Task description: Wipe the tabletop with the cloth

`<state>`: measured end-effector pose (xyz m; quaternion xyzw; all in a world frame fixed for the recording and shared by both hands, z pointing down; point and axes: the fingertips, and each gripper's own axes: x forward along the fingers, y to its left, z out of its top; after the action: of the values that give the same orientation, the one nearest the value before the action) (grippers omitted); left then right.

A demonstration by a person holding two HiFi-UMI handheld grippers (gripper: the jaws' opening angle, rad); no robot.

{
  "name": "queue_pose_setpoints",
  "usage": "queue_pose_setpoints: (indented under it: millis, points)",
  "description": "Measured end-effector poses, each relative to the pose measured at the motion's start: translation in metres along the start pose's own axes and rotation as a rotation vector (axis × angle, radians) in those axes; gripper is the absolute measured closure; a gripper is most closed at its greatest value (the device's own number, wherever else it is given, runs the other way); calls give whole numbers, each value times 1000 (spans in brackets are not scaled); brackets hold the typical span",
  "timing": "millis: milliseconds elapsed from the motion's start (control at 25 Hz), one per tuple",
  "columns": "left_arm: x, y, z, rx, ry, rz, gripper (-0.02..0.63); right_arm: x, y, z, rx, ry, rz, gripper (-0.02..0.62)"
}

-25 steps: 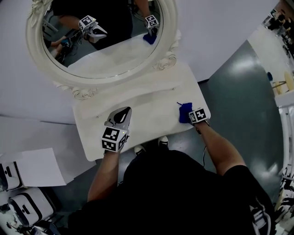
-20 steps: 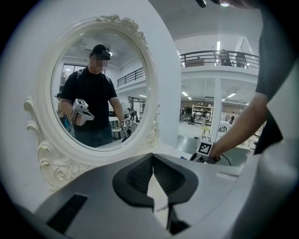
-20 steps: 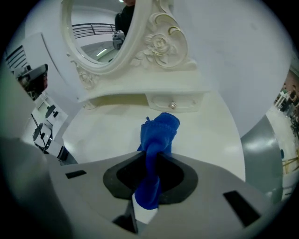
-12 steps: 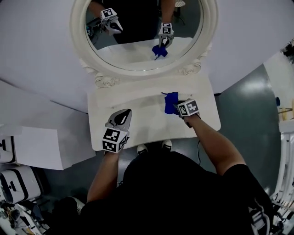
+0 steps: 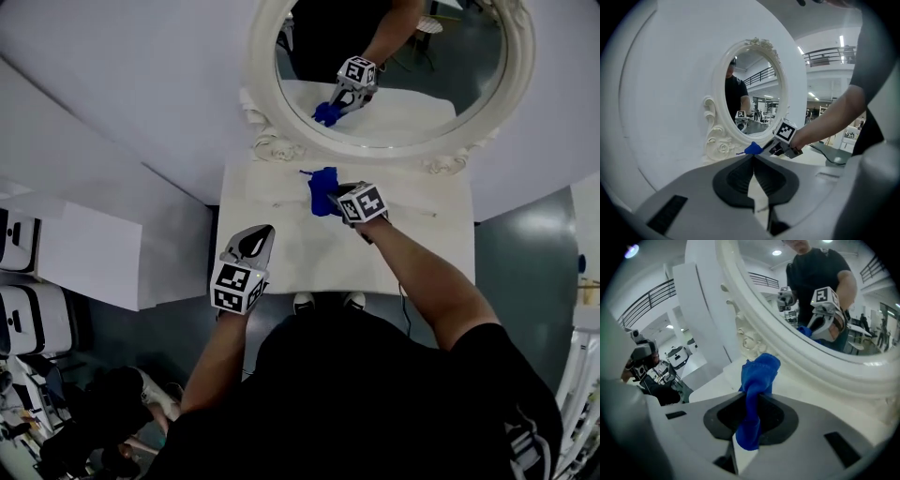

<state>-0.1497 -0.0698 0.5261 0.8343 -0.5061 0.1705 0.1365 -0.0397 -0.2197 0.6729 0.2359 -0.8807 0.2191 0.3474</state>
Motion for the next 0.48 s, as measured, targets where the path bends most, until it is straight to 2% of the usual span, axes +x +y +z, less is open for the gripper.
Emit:
queue_pose_setpoints:
  millis: [200,480]
  points:
    - [-33,37,-17,-37,9,76,594,56,60,49,-93,1,94,536]
    - [-67,83,-40,-87,19,171,594,121,121,81,-175,18,193,536]
